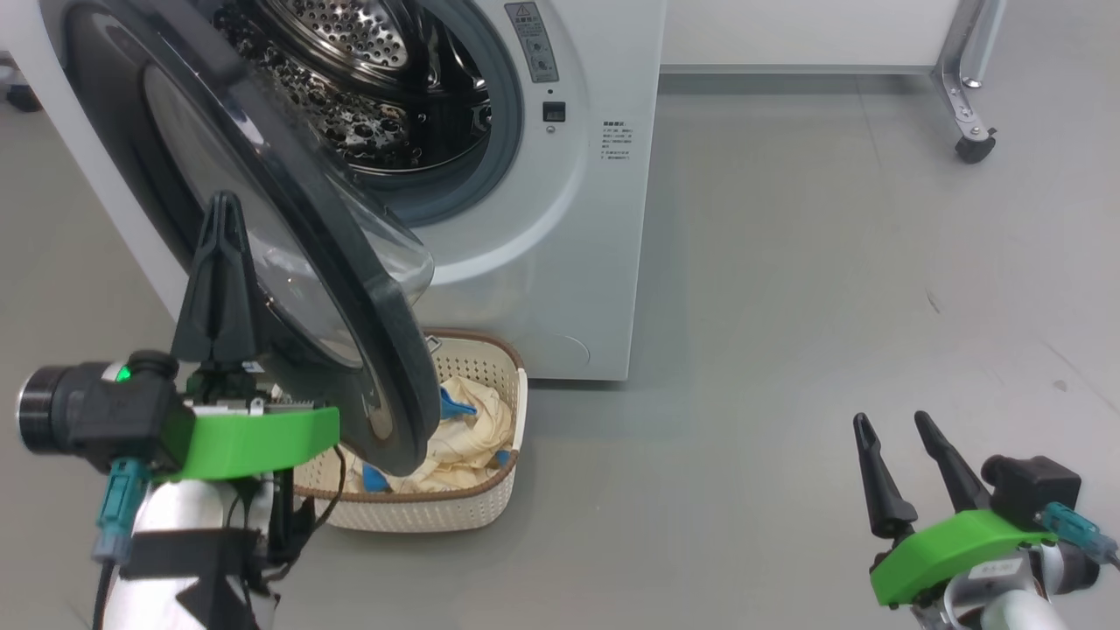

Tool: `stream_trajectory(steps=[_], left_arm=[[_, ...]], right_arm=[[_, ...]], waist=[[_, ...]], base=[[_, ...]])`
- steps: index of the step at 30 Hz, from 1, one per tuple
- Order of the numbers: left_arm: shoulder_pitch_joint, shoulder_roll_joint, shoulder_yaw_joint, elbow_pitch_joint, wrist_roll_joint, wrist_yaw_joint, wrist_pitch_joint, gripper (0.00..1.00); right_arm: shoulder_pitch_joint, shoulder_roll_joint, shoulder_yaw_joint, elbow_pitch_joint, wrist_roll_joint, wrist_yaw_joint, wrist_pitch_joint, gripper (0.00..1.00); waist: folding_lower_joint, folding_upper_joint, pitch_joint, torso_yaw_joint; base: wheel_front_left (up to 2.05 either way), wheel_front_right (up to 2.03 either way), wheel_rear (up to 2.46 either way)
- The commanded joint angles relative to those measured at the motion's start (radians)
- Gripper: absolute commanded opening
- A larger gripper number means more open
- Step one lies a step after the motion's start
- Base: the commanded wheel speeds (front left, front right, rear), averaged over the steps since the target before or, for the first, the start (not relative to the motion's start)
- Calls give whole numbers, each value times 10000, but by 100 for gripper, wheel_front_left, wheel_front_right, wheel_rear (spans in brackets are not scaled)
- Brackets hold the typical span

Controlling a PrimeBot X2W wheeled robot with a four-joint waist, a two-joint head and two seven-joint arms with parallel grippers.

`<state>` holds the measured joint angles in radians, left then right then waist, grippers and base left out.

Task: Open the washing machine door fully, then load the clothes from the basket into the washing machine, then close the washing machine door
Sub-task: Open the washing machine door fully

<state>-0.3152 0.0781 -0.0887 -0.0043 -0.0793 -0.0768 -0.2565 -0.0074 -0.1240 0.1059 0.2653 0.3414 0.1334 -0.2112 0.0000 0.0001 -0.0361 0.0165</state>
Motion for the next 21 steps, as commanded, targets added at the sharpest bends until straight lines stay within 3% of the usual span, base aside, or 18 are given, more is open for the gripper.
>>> stream_trajectory(steps=[1,11,21], left_arm=[[-707,266,352,-386,128,-42,-53,0],[-1929,142,-606,292,175,-312,-53,0],[-2398,-63,-1834,2315,-372,-467,181,0]], right_arm=[[-499,-78,182,-256,-68,-27,-155,100],[-588,-85,226,-88,-69,-27,-219,100],[-660,-38,289,81,-28,-27,-286,100]], waist=[[0,-1,2,-9],[0,-1,29,-171],[0,-1,28,-373]], base=[[0,0,0],[0,0,0],[0,0,0]])
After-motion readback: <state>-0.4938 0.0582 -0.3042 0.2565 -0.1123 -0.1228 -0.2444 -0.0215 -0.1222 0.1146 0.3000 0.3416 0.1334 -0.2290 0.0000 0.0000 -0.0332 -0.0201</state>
